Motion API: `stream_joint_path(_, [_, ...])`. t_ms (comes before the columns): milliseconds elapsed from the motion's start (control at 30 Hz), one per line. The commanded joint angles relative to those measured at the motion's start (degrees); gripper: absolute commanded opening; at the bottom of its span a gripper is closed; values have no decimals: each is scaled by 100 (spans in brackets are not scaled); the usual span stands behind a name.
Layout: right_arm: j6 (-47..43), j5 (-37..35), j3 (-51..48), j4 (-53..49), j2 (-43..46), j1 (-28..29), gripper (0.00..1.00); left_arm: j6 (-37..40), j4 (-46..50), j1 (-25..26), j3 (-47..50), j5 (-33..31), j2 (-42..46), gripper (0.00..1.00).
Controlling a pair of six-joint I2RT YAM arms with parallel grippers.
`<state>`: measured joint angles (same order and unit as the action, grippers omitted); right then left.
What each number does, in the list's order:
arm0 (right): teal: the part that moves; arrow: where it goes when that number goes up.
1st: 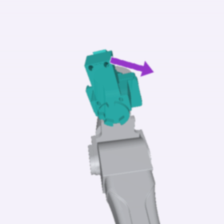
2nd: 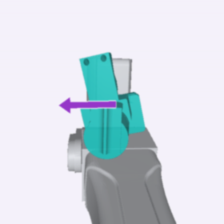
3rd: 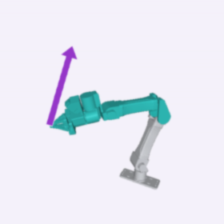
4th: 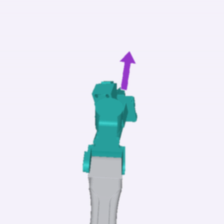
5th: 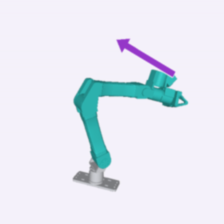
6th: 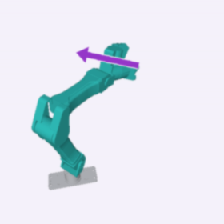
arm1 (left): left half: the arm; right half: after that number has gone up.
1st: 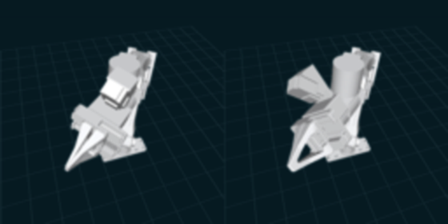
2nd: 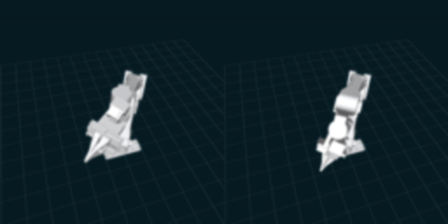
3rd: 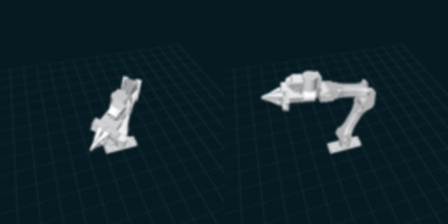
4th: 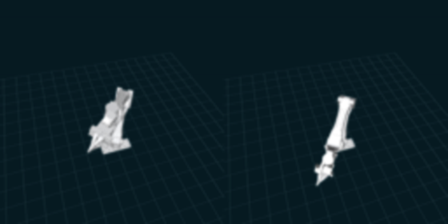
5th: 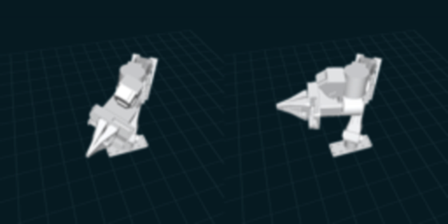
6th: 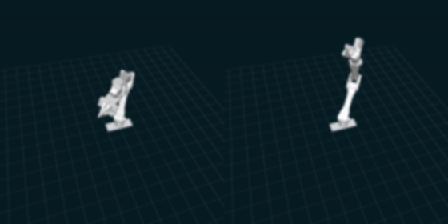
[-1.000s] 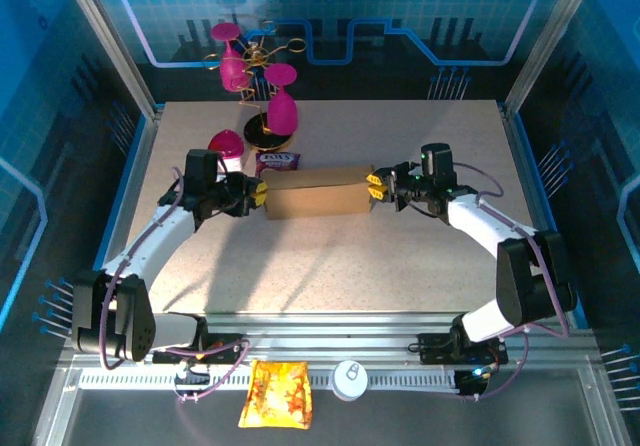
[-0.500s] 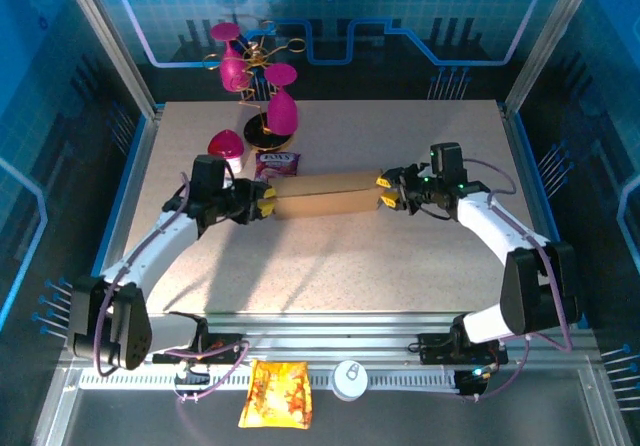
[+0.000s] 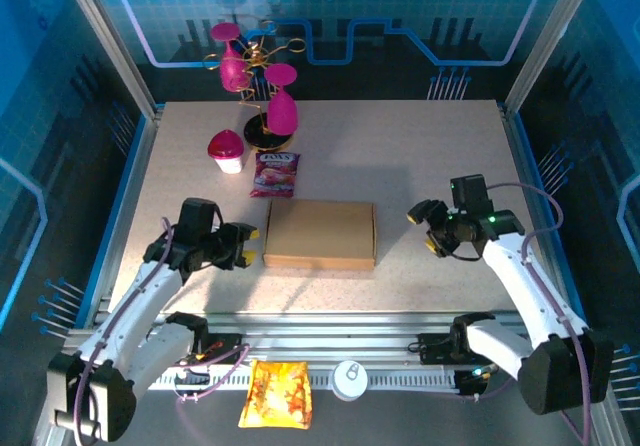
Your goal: Fold the paper box
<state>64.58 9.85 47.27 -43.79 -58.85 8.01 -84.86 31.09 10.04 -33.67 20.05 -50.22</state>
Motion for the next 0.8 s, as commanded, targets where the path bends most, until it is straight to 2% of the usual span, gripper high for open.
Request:
stream_joint_path(0, [-507,-566,277,-543,-29,-136,73,-7,339,16,-226,-309,99,45])
stream_joint_path(100, [-873,-646,777,-567,-298,-188,77,328,427,13,-703,-510,-94,45])
stream_joint_path(167, [-1231,-777,1204,-585,-456,-205,100,772,488,-15,-1120,-686,-295,45])
stream_joint_path(267, [-1861,-1076,1689,-439,-516,-199,100,1536,478,-155,-1732,-974,-534,48])
stream_joint_path(300, [-2093,-1148,1760,-310,-514,-199,100,1802,228,-214,-1814,-1033,-537,59])
stream_joint_path(333, [-2263,-1250,1813,-230,-511,-210,100,2039,-167,-254,-1805,-1062,-494,96])
stream_joint_path(367, [-2382,-1362,1864,-240,-517,-235,100,2186,-580,-264,-1721,-1092,-434,99])
stream_joint_path(433, [-2726,-1671,1969,-283,-490,-265,100,2390,-1248,-321,-1522,-1220,-325,99])
stream_joint_path(500, [-3172,-2040,1839,-102,-255,-200,100,2686,-1329,-336,-1482,-1492,-296,99])
stream_joint_path(600, [-3653,-2383,1142,519,428,-221,100,3307,-692,-336,-1694,-2119,-331,100])
stream_joint_path(700, [-3557,-2442,710,487,731,-545,100,3706,35,-336,-1850,-3047,-273,99])
stream_joint_path(767, [-3644,-2610,461,561,805,-564,100,3847,307,-351,-1784,-3740,-143,99])
